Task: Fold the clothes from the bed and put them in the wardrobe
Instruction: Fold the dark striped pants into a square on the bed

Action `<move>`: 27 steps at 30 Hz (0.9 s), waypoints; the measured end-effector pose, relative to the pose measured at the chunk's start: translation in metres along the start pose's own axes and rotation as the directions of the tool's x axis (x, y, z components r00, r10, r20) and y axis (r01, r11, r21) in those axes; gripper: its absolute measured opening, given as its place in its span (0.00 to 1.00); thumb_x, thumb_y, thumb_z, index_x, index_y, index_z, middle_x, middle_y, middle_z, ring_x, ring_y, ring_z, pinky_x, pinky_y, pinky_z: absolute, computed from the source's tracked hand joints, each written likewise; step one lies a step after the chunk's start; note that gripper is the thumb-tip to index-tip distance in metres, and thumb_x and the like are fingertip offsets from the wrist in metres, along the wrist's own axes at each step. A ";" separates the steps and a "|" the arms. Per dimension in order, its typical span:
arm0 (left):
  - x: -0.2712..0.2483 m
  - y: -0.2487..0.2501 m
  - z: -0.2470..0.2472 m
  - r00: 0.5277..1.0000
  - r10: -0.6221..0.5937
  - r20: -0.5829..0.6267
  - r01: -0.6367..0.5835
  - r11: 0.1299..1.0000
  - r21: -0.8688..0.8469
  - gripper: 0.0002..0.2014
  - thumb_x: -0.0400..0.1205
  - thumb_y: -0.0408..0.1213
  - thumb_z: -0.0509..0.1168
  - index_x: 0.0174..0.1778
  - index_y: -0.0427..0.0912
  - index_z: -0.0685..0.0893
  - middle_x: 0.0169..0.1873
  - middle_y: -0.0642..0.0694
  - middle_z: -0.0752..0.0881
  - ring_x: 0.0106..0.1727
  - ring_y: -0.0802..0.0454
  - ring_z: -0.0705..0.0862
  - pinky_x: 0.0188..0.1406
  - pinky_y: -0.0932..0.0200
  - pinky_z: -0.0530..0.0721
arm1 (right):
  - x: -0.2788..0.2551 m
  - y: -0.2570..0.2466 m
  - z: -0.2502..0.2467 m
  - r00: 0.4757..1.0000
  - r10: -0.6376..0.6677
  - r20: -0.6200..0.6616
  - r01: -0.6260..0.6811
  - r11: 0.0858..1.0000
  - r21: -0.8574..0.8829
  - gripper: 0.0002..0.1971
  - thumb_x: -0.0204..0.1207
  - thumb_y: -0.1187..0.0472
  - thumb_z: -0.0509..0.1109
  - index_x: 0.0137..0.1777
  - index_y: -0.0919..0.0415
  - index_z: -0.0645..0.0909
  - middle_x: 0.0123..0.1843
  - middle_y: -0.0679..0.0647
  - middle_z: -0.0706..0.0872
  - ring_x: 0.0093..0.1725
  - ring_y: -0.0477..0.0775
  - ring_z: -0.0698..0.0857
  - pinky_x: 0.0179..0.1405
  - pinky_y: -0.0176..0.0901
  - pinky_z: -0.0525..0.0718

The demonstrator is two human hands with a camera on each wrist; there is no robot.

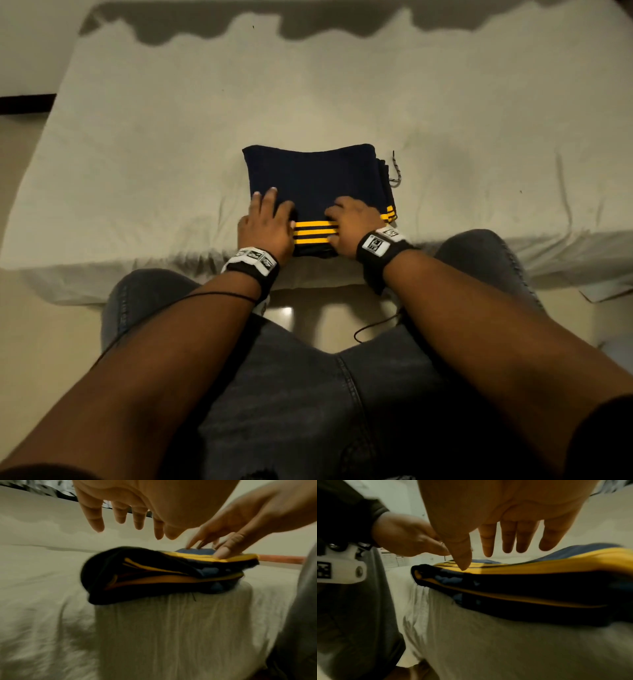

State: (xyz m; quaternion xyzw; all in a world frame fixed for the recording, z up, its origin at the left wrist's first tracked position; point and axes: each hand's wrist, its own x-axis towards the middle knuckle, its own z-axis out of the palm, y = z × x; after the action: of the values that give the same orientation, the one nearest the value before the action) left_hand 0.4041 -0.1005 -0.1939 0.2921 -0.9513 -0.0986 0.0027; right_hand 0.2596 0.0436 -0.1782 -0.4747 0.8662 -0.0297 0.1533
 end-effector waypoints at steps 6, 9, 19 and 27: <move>0.004 0.013 0.037 0.960 0.008 0.281 -0.026 0.998 0.062 0.37 0.87 0.61 0.53 0.89 0.63 0.43 0.89 0.53 0.39 0.90 0.41 0.38 0.84 0.28 0.50 | 0.003 -0.004 0.049 0.985 0.035 0.167 -0.024 0.997 -0.067 0.59 0.71 0.29 0.71 0.89 0.48 0.36 0.91 0.52 0.37 0.90 0.60 0.38 0.85 0.68 0.40; 0.008 -0.008 0.037 0.927 -0.108 0.359 0.102 0.994 0.034 0.45 0.78 0.78 0.51 0.86 0.69 0.37 0.88 0.57 0.33 0.89 0.42 0.35 0.82 0.23 0.49 | 0.000 0.021 0.049 0.963 0.210 0.168 -0.197 0.976 -0.091 0.67 0.59 0.11 0.56 0.89 0.47 0.32 0.91 0.50 0.33 0.89 0.57 0.34 0.82 0.72 0.32; 0.044 0.010 0.025 0.970 0.054 0.237 -0.057 0.998 0.006 0.35 0.87 0.56 0.58 0.89 0.60 0.52 0.90 0.49 0.41 0.89 0.38 0.38 0.85 0.28 0.51 | 0.029 -0.005 0.038 0.996 0.059 0.067 -0.058 0.998 -0.022 0.53 0.74 0.22 0.58 0.90 0.46 0.38 0.91 0.51 0.36 0.90 0.60 0.38 0.84 0.76 0.41; 0.083 -0.024 -0.016 0.923 -0.256 0.287 0.311 0.936 -0.166 0.42 0.74 0.73 0.67 0.83 0.62 0.68 0.89 0.44 0.51 0.89 0.36 0.41 0.82 0.32 0.64 | 0.054 0.042 -0.041 0.958 0.244 0.152 -0.246 0.969 -0.003 0.41 0.71 0.24 0.66 0.78 0.49 0.72 0.76 0.53 0.77 0.74 0.59 0.78 0.71 0.65 0.75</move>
State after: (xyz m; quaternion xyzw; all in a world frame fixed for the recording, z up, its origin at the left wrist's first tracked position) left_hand 0.3495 -0.1686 -0.1871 0.4098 -0.8751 -0.2343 -0.1062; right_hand 0.1863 0.0178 -0.1604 -0.3634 0.9040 0.0186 0.2247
